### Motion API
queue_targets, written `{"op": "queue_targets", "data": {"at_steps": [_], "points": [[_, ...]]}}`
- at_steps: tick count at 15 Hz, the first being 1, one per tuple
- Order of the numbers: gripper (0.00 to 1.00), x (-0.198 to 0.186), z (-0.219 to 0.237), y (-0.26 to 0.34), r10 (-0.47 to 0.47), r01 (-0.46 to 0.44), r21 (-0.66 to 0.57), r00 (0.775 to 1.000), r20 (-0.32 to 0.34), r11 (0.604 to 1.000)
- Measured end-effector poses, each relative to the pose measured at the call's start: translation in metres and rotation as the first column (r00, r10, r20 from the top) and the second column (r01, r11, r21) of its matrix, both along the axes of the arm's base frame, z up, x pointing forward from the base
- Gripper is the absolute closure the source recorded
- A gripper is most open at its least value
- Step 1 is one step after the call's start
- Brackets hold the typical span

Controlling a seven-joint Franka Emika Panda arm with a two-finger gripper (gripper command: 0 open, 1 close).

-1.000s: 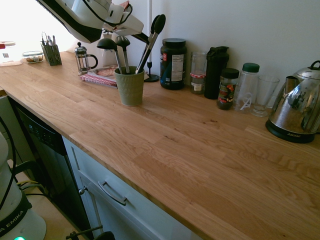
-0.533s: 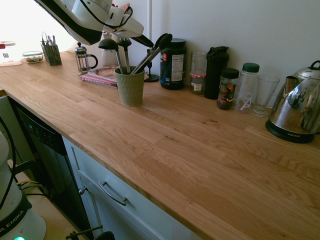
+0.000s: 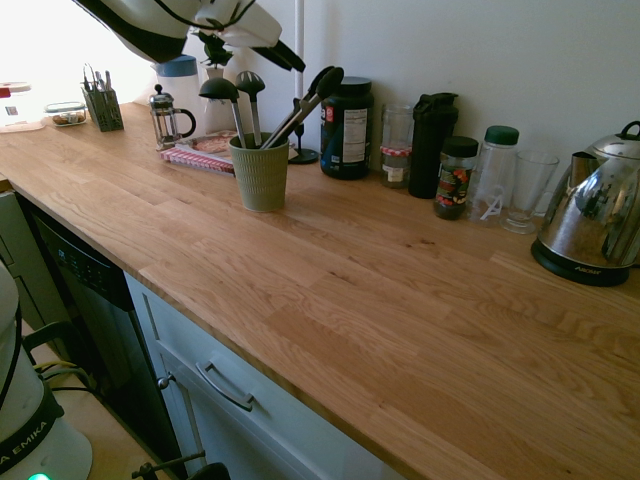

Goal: Put the tongs back in the holder

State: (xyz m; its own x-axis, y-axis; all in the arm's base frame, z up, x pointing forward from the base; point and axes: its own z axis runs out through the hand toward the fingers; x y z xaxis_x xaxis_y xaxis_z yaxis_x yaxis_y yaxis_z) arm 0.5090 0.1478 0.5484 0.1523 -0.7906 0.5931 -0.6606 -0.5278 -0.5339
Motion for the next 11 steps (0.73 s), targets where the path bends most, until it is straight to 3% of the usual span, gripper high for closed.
{"op": "queue_targets", "data": {"at_steps": [3, 5, 8, 11], "points": [[0.0, -0.033, 0.018, -0.021, 0.016, -0.002, 0.062, 0.976, -0.219, 0.998], [0.0, -0.07, 0.046, -0.046, 0.057, -0.029, 0.081, 0.928, -0.368, 0.996], [0.0, -0.128, 0.079, -0.108, 0.146, -0.093, 0.124, 0.822, -0.551, 0.988], [0.0, -0.168, 0.086, -0.14, 0.275, -0.181, 0.209, 0.694, -0.666, 0.961]]}}
